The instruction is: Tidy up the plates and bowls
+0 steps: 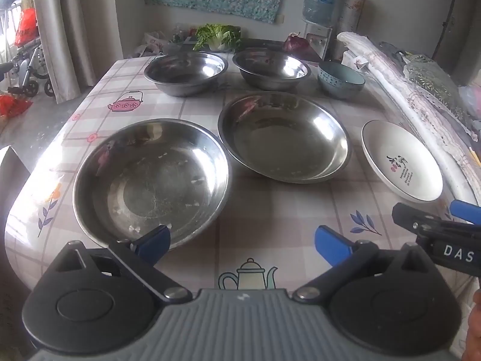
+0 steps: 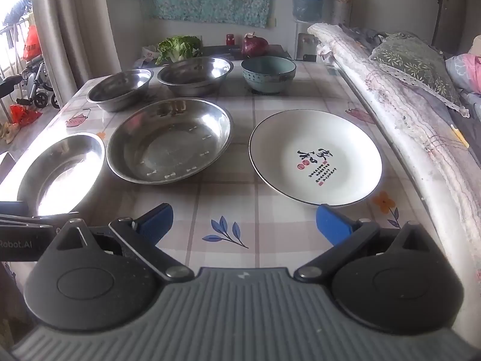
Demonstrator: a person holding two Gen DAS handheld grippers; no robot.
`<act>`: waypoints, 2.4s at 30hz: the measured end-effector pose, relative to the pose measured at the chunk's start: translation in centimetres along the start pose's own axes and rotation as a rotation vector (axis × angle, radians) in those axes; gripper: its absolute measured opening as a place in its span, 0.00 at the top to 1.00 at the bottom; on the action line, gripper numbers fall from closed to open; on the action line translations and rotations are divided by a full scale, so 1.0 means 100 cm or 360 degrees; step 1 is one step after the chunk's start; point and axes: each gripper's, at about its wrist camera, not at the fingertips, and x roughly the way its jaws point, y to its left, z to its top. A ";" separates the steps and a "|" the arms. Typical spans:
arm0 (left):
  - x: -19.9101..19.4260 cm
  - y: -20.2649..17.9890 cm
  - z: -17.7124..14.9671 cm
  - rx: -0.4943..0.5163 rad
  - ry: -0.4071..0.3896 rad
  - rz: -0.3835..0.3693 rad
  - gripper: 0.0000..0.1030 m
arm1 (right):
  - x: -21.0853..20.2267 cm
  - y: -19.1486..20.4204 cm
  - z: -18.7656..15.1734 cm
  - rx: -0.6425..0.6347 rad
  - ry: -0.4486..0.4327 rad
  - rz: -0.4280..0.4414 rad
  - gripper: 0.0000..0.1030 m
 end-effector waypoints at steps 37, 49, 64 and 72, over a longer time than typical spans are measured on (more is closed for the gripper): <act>-0.006 0.003 0.000 -0.0015 0.0000 0.0018 0.00 | -0.006 0.007 0.003 -0.0057 0.0008 -0.0014 0.01; -0.007 0.006 -0.001 -0.0025 -0.0005 0.0030 0.00 | -0.008 0.009 0.004 -0.0073 0.0009 -0.0011 0.01; -0.006 0.007 -0.001 -0.0020 0.0000 0.0031 0.00 | -0.008 0.011 0.004 -0.0075 0.0013 -0.0009 0.01; -0.006 0.007 -0.001 -0.0022 0.0003 0.0031 0.00 | -0.006 0.011 0.004 -0.0073 0.0022 -0.0007 0.01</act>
